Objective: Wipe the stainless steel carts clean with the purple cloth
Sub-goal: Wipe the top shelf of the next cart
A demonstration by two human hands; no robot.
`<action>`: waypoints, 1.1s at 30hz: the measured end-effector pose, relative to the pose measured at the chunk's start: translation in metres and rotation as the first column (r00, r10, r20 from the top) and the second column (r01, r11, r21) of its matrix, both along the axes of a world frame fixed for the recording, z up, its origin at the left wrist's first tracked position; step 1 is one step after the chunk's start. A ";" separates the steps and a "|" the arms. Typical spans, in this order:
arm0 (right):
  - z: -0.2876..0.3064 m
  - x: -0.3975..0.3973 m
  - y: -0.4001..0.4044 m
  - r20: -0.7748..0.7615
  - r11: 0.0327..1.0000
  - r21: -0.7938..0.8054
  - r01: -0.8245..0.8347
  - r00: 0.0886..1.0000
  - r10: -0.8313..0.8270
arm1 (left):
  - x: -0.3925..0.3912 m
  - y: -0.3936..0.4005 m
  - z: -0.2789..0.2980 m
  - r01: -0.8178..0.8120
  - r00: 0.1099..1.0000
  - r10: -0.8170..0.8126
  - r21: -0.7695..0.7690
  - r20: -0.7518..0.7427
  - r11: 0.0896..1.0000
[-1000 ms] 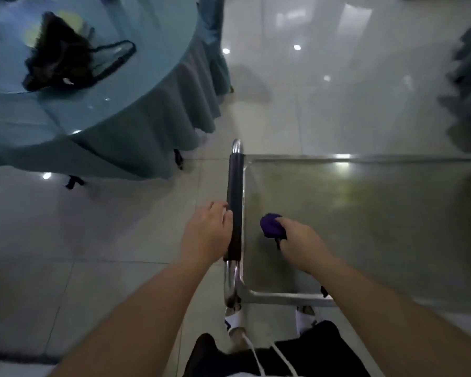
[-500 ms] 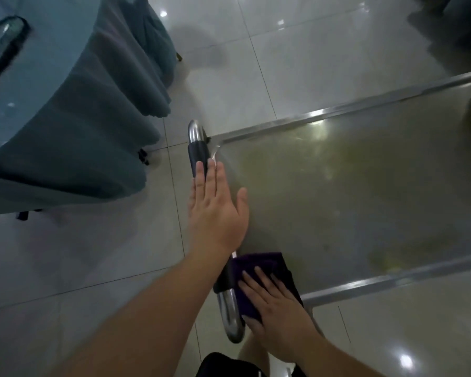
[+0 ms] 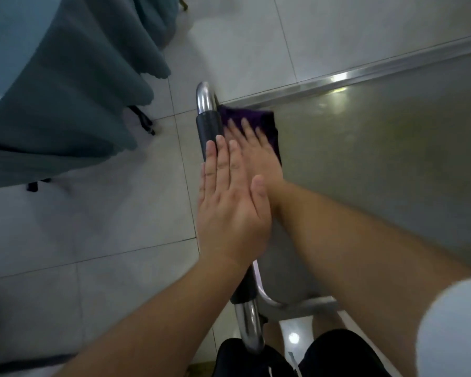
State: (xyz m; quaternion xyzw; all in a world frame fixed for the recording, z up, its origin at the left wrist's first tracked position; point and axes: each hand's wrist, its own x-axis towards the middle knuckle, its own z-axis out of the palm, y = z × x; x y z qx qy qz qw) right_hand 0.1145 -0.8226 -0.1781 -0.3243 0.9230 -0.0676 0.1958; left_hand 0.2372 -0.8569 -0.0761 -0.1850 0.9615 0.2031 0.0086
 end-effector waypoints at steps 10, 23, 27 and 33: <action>-0.005 0.011 0.024 -0.027 0.999 0.018 -0.033 0.999 0.034 | -0.004 0.002 0.001 0.008 1.000 -0.008 -0.030 0.020 1.000; -0.007 0.217 0.220 -0.017 0.993 -0.038 -0.110 0.994 0.110 | -0.003 0.002 0.007 0.024 0.998 -0.020 -0.078 0.056 0.997; -0.015 0.142 0.198 -0.084 0.989 -0.081 -0.121 0.990 0.114 | -0.003 0.003 0.005 0.013 0.999 -0.008 -0.101 0.049 0.995; -0.016 -0.018 0.104 -0.096 0.995 -0.101 -0.002 0.995 -0.007 | -0.003 0.008 0.002 -0.017 0.998 0.029 -0.184 0.061 0.983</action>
